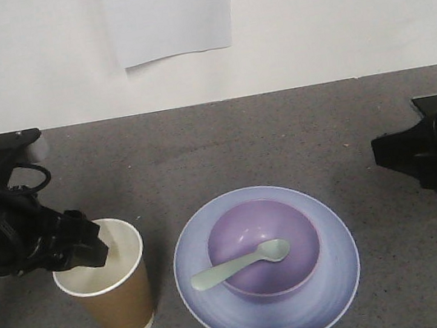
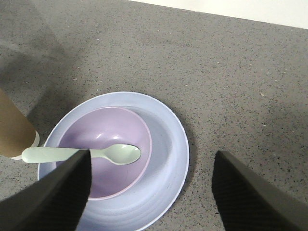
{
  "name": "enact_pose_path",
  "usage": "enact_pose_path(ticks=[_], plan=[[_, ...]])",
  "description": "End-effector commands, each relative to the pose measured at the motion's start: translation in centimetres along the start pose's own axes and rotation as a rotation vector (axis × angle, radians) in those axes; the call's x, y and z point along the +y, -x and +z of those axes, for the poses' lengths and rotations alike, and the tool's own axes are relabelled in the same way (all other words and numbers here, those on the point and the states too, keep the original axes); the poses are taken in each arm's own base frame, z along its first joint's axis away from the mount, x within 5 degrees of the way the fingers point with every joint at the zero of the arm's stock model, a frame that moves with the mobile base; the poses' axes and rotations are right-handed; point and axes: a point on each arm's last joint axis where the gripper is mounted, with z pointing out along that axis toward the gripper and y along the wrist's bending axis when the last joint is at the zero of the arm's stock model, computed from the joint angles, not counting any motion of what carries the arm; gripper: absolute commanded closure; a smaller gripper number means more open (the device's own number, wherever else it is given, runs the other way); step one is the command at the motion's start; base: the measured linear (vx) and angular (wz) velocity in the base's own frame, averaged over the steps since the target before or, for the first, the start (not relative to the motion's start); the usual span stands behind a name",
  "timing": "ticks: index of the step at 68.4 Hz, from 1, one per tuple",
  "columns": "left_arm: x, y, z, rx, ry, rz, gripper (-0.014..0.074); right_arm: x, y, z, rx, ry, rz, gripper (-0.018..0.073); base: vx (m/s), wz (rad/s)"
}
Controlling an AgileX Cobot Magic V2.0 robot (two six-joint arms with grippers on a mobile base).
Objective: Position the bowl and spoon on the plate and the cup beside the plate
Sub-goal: 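Slide the paper cup with the left gripper toward the plate, then release the cup and raise the left gripper away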
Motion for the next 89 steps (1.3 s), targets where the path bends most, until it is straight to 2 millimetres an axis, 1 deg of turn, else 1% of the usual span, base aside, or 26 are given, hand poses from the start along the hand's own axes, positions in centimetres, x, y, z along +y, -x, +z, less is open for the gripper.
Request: enact_pose_path(ticks=[1,6,17,23,27,38,46,54,63,69,75,83,89], plan=[[-0.9,0.5,-2.0,-0.138,-0.033,0.005,0.0043,0.1,1.2,-0.8,-0.102,0.002,0.0,0.0042,0.0,0.0],[-1.0,0.6,-2.8,-0.194,-0.032,0.007,0.0024,0.1,1.2,-0.8,-0.102,0.002,0.0,0.0042,0.0,0.0],[-1.5,0.0,-5.1,-0.305,-0.028,0.019,0.0024,0.1,1.2,-0.8,-0.102,0.002,0.003,0.0042,0.0,0.0],[-1.3,-0.6,-6.4,-0.359,0.014,-0.008,0.0024,0.0,1.2,-0.8,-0.101,-0.008,-0.001,0.0042,0.0,0.0],[-0.9,-1.0,-7.3,-0.395,0.075,-0.03,0.0024,-0.2,1.2,-0.8,-0.102,-0.031,-0.002,0.0042,0.0,0.0],[0.4,-2.9,-10.5,-0.524,0.254,-0.111,0.0024,-1.2,1.1,-1.1,-0.104,-0.136,0.001,0.0042,0.0,0.0],[0.9,-4.8,-12.1,-0.604,0.317,-0.156,0.0024,-1.7,0.9,-2.0,-0.115,-0.202,-0.011,0.0042,0.0,0.0],[1.3,-7.2,-12.4,-0.641,0.33,-0.183,0.0024,-2.0,0.7,-3.2,-0.145,-0.246,-0.019,0.0042,0.0,0.0],[1.6,-10.2,-12.3,-0.686,0.314,-0.186,0.0027,-2.1,0.3,-4.8,-0.189,-0.272,-0.02,0.0042,0.0,0.0],[1.7,-11.8,-12.1,-0.721,0.303,-0.178,0.0041,-2.1,0.0,-5.5,-0.208,-0.271,-0.023,0.0042,0.0,0.0],[1.9,-13.3,-11.9,-0.764,0.289,-0.169,0.0063,-2.2,-1.0,-5.2,-0.206,-0.268,-0.027,0.0042,0.0,0.0],[2.0,-14.8,-11.7,-0.814,0.274,-0.158,0.0114,-2.5,-3.6,-3.6,-0.165,-0.264,-0.025,0.0042,0.0,0.0],[2.1,-15.5,-11.7,-0.845,0.264,-0.152,0.0161,-2.7,-5.1,-2.8,-0.173,-0.255,-0.032,0.0043,0.0,0.0]])
